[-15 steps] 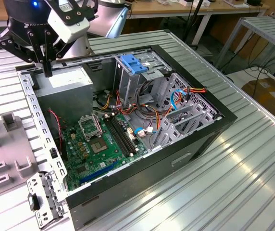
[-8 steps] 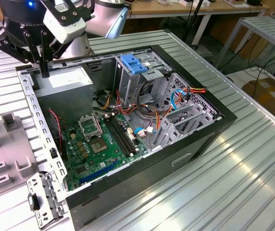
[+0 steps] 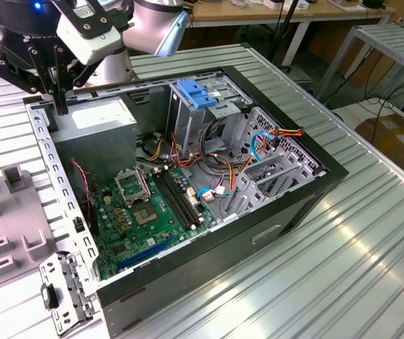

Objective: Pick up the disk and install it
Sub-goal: 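Reach for the disk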

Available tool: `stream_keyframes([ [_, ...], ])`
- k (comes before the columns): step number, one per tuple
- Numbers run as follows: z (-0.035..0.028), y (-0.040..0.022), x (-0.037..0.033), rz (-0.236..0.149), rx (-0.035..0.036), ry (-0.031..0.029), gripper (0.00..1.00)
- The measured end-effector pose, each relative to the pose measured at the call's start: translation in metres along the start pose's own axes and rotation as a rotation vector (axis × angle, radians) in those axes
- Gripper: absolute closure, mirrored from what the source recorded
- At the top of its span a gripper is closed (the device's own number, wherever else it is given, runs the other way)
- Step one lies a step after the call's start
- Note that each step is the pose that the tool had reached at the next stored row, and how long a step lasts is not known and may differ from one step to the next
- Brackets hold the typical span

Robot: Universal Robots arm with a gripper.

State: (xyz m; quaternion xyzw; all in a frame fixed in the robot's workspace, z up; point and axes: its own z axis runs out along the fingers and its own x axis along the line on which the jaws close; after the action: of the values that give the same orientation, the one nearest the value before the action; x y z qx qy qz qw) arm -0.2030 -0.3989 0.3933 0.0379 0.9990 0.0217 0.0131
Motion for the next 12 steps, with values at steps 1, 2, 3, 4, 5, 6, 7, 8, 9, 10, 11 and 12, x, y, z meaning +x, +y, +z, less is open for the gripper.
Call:
stream_keyframes([
  [1,0.0,0.0,0.0007,0.0,0.0,0.0,0.89],
  [2,0.0,-0.0001,0.0013,0.0,0.0,0.0,0.89],
  [3,0.0,-0.0001,0.0021,0.0,0.0,0.0,0.89],
  [4,0.0,-0.0002,0.0027,0.0,-0.0001,-0.0001,0.89],
  [5,-0.0001,-0.0003,0.0037,0.0,0.0,0.0,0.89],
  [6,-0.0001,-0.0003,0.0043,0.0,0.0,0.0,0.89],
  [7,-0.0001,-0.0004,0.005,0.0,0.0,0.0,0.89],
  [8,-0.0002,-0.0005,0.0065,0.0,0.0,0.0,0.89],
  [9,-0.0002,-0.0005,0.0073,0.0,0.0,0.0,0.89],
  [10,-0.0001,-0.0006,0.008,0.0,-0.0001,-0.0001,0.89],
  [11,-0.0002,-0.0007,0.0099,0.0,0.0,0.0,0.89],
  [12,-0.0002,-0.0009,0.0124,0.0,0.0,0.0,0.89],
])
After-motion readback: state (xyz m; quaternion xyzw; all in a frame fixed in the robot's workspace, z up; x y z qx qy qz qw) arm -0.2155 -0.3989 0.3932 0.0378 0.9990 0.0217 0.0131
